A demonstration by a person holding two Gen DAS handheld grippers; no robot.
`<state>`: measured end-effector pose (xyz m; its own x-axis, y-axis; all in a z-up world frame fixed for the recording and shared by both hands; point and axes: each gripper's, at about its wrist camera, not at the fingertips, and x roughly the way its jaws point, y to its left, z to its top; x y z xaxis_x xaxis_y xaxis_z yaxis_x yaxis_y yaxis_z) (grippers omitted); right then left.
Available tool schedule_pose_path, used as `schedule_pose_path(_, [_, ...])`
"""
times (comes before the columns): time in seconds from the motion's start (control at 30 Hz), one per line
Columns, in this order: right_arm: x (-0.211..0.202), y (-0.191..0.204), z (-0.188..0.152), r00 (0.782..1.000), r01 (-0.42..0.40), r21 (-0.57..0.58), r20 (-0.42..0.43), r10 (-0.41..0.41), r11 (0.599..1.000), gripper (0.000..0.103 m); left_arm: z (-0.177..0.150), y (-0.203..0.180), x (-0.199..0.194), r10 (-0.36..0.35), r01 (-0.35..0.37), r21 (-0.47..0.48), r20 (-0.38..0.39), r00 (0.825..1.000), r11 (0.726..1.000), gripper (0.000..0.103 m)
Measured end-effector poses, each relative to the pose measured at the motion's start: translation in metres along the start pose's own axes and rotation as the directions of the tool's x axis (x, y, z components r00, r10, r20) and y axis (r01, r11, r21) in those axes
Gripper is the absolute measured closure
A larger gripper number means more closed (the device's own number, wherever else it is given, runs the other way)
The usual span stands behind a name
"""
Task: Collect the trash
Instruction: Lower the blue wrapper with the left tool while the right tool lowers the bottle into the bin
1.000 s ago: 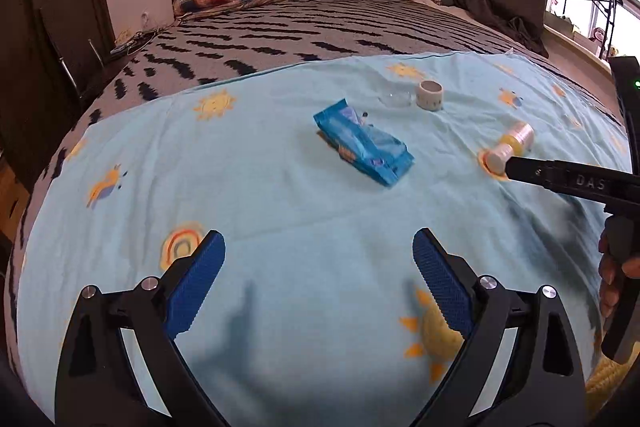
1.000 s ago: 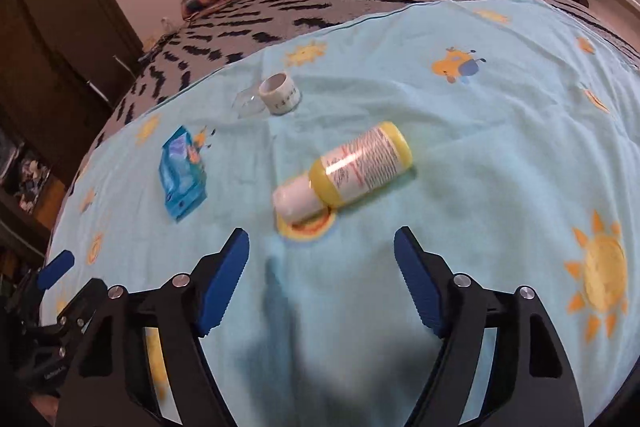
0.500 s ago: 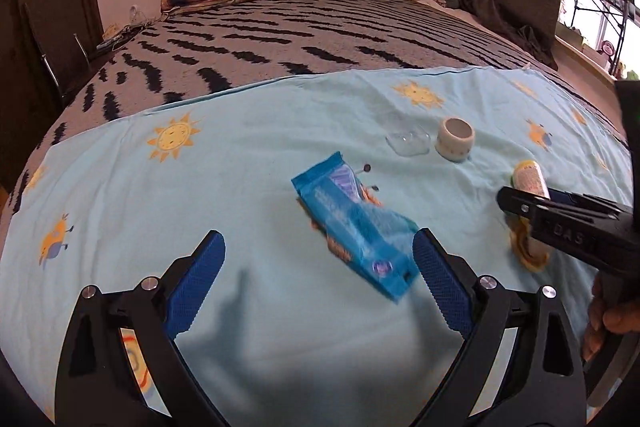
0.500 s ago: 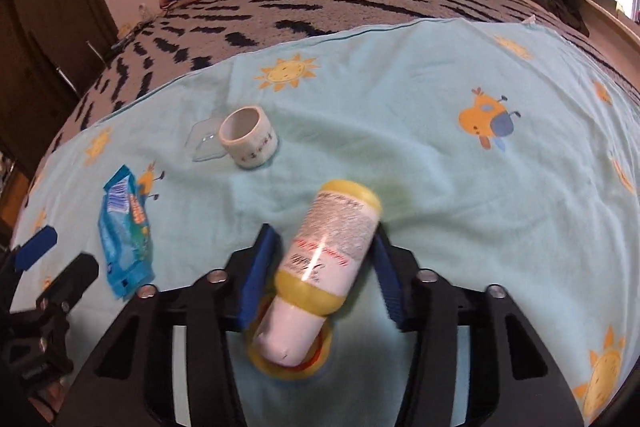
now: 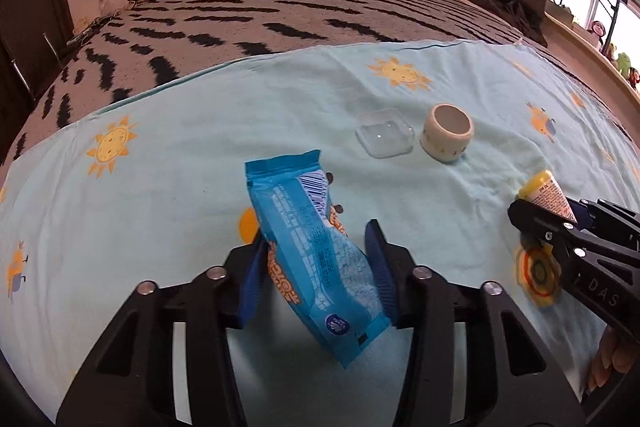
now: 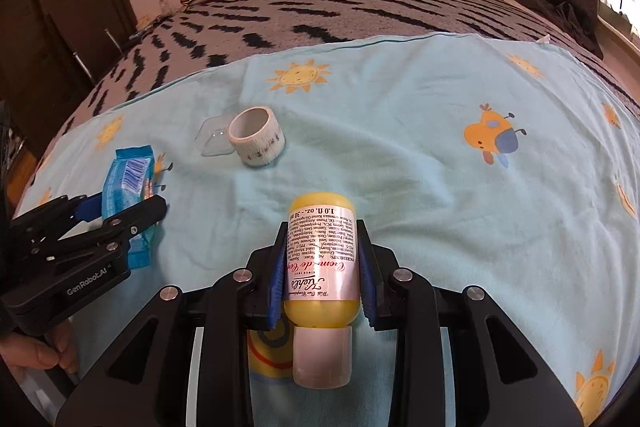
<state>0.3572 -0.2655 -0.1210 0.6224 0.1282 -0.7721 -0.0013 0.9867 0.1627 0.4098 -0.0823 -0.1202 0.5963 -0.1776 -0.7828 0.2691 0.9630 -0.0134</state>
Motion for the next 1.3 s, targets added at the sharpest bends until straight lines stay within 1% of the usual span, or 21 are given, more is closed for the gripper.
schedule_pose_path(0.1, [-0.01, 0.001, -0.006, 1.0, -0.01, -0.01, -0.001, 0.01, 1.0, 0.072, -0.007, -0.004, -0.013, -0.007, 0.007, 0.021, 0.003, 1.0, 1.0, 0.064])
schedule_pose_path(0.17, [-0.02, 0.004, -0.012, 1.0, -0.012, -0.025, 0.005, 0.012, 1.0, 0.072, -0.015, -0.008, -0.024, 0.001, -0.001, 0.04, 0.01, 1.0, 0.999, 0.065])
schedule_pose_path(0.4, [-0.072, 0.011, -0.047, 0.999, -0.019, -0.056, 0.033, 0.021, 0.998, 0.072, -0.051, -0.013, -0.089, -0.018, 0.016, 0.034, 0.057, 0.998, 0.999, 0.065])
schedule_pose_path(0.53, [-0.105, 0.013, -0.079, 0.998, -0.043, -0.064, 0.037, 0.045, 0.997, 0.072, -0.083, -0.023, -0.131, -0.033, 0.029, 0.047, 0.077, 0.997, 0.998, 0.065])
schedule_pose_path(0.6, [-0.118, 0.014, -0.094, 0.998, -0.057, -0.063, 0.032, 0.059, 0.996, 0.072, -0.102, -0.028, -0.15, -0.057, 0.053, 0.044, 0.08, 0.995, 0.998, 0.065])
schedule_pose_path(0.8, [-0.158, 0.018, -0.145, 0.994, -0.092, -0.077, 0.045, 0.095, 0.993, 0.072, -0.159, -0.046, -0.195, -0.091, 0.087, 0.043, 0.1, 0.991, 0.995, 0.065])
schedule_pose_path(0.97, [-0.187, 0.023, -0.193, 0.99, -0.117, -0.103, 0.062, 0.124, 0.988, 0.072, -0.202, -0.06, -0.215, -0.106, 0.102, 0.049, 0.095, 0.99, 0.994, 0.065])
schedule_pose_path(1.07, [-0.197, 0.026, -0.218, 0.989, -0.132, -0.115, 0.055, 0.139, 0.985, 0.072, -0.233, -0.07, -0.224, -0.117, 0.112, 0.057, 0.083, 0.99, 0.992, 0.065])
schedule_pose_path(1.17, [-0.204, 0.026, -0.245, 0.988, -0.14, -0.117, 0.044, 0.146, 0.983, 0.072, -0.257, -0.076, -0.227, -0.129, 0.125, 0.059, 0.074, 0.989, 0.99, 0.065])
schedule_pose_path(1.3, [-0.201, 0.021, -0.27, 0.989, -0.148, -0.102, 0.014, 0.15, 0.984, 0.072, -0.294, -0.086, -0.223, -0.145, 0.143, 0.059, 0.045, 0.988, 0.988, 0.064])
